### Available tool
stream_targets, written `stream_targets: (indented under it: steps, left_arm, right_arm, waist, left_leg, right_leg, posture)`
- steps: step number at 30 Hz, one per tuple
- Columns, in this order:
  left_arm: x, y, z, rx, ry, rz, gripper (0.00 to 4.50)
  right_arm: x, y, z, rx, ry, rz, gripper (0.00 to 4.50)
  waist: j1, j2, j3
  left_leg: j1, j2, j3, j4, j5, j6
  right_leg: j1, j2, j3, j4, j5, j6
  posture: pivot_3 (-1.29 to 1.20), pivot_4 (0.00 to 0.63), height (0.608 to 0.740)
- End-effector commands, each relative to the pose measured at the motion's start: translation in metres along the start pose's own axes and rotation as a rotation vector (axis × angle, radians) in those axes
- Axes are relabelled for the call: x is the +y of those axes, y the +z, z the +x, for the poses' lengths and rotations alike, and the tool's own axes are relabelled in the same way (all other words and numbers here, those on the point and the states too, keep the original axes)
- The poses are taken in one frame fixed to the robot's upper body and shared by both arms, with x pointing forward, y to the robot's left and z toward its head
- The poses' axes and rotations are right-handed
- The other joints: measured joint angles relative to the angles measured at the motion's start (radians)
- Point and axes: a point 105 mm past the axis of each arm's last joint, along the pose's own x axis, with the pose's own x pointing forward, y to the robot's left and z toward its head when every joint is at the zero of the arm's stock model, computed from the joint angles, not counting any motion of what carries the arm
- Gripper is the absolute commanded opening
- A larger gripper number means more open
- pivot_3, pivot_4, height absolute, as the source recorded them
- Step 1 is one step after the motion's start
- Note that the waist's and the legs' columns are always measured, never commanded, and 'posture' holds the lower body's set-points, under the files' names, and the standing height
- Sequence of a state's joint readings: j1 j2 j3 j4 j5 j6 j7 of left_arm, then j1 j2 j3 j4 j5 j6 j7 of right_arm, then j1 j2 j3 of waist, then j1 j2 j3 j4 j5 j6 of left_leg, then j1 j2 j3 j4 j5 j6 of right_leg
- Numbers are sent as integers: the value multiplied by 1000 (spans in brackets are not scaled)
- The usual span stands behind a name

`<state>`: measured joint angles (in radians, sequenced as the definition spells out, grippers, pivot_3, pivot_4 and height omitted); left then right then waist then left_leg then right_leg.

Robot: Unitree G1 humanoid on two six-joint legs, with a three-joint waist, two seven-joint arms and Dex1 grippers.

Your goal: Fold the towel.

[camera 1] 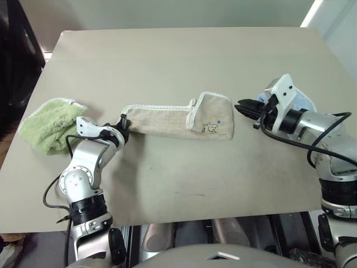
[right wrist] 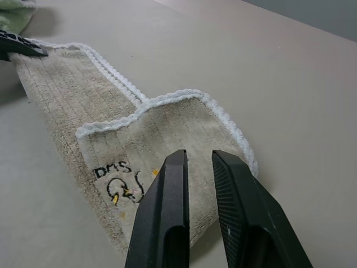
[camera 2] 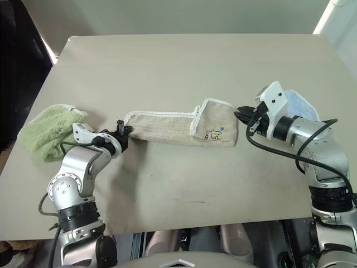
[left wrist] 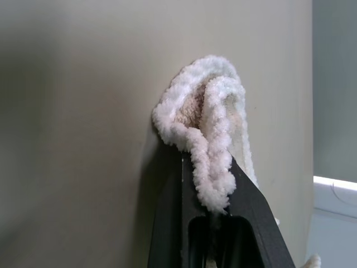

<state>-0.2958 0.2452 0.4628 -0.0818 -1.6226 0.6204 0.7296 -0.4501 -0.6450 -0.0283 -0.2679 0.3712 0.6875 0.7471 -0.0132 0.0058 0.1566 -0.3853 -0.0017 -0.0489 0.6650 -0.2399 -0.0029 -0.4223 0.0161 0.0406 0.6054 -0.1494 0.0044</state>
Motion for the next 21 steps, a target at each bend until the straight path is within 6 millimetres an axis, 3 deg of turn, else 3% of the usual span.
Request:
stream_targets:
  steps: [1, 6, 11, 16, 21]
  left_arm:
    - [-21, 14, -14, -68, -122, 70, 26]
    - [-45, -1, -30, -23, -265, 307, 26]
    - [-80, -45, -37, 85, -415, 696, 26]
    - [-108, -103, -34, 216, -613, 1116, 26]
    - [-121, -169, -26, 365, -802, 1357, 26]
  right_arm:
    - [-5, 13, -8, -37, -27, -37, 750]
    - [-10, 10, -10, -17, -48, -40, 750]
    - [-26, 6, -11, 7, -128, -40, 750]
    - [-47, 2, -15, 36, -250, -28, 750]
    - [-73, 0, -26, 48, -413, -12, 750]
  waist:
    - [1, 0, 0]
    - [8, -1, 0]
    - [21, -1, 0]
    - [27, -1, 0]
    - [27, -1, 0]
  left_leg:
    - [0, 0, 0, 0, 0, 0]
    - [-6, 0, 1, 2, -1, 0]
    - [-7, 0, 1, 3, -3, 2]
    - [-8, -1, 1, 5, -7, 4]
    - [-9, -1, 1, 7, -8, 6]
  right_leg:
    - [0, 0, 0, 0, -1, 0]
    - [-6, 0, 0, 2, -5, 0]
    - [-7, -2, 0, 4, -3, -8]
    - [-7, -3, 1, 4, -2, -8]
    - [-7, -4, 2, 4, -2, -6]
  posture:
    - [0, 150, 736]
    - [0, 150, 736]
    - [0, 150, 736]
    - [0, 150, 736]
    - [0, 150, 736]
